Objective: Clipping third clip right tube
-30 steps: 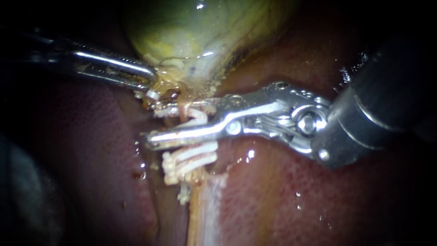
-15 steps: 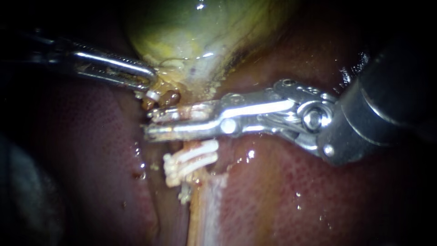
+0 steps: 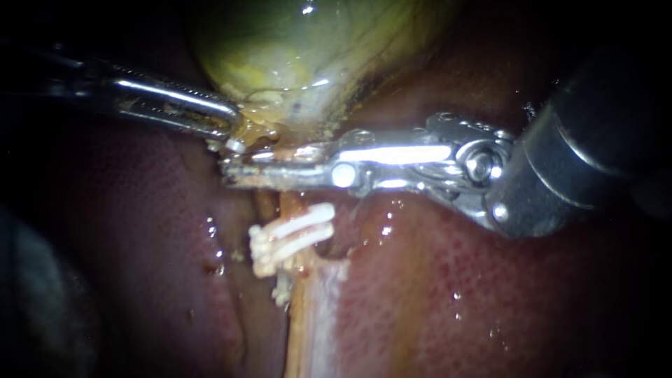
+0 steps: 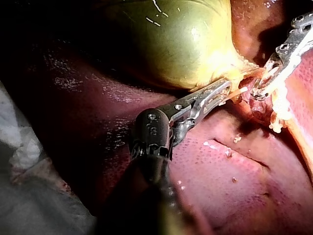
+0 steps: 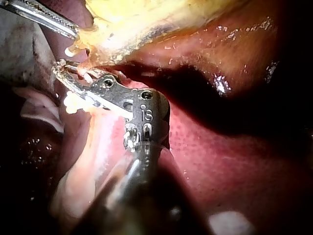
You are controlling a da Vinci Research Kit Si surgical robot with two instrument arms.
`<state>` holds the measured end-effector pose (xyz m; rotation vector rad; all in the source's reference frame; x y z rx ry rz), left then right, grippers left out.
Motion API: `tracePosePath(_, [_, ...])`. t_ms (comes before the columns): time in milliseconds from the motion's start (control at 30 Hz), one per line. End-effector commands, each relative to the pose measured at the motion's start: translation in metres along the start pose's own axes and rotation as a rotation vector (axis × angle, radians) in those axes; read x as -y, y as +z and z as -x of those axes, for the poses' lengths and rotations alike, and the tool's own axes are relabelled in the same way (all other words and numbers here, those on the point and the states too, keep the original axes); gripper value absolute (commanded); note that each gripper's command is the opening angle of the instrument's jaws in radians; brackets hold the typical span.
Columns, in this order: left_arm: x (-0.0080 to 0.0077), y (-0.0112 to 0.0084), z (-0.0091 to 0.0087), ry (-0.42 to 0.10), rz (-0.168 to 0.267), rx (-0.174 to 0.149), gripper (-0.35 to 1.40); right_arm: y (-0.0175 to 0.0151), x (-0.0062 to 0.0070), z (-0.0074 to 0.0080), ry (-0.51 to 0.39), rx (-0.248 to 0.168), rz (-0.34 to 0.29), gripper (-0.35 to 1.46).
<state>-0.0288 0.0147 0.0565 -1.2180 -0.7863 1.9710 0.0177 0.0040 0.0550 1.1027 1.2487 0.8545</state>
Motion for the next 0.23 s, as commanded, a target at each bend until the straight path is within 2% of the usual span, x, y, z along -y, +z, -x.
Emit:
tracePosePath(33, [0.0,0.0,0.0,0.0,0.0,0.0,-0.35,0.0,-0.0001,0.0001,0.0,0.001,-0.001,-0.35])
tracePosePath(233, [0.0,0.0,0.0,0.0,0.0,0.0,-0.35,0.0,-0.0002,0.0002,0.005,0.002,-0.001,-0.35])
